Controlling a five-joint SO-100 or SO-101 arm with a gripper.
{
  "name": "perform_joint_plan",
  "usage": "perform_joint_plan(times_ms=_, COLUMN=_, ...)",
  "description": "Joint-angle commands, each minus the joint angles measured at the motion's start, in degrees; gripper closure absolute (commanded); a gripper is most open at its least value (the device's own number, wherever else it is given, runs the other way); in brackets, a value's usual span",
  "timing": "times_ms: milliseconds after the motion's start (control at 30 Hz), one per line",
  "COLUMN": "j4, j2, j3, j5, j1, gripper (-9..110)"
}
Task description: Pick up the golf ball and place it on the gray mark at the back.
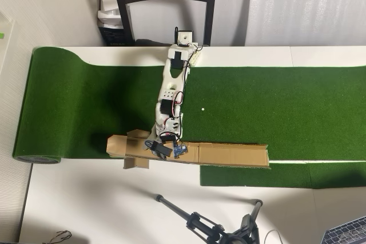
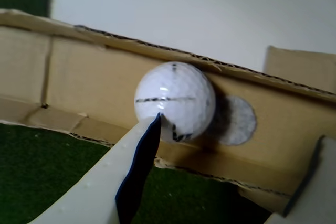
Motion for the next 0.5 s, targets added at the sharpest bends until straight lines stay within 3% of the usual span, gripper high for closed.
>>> perform_joint_plan(times_ms=0, j4=0.18, j2=6.15, j3=-7.73, j5=-0.18, j1=-0.35, gripper=54)
perform_joint_plan(times_ms=467, j4=12.92, j2=30.50, j3=-14.33, j5=0.44, j1=-7.47, gripper=54)
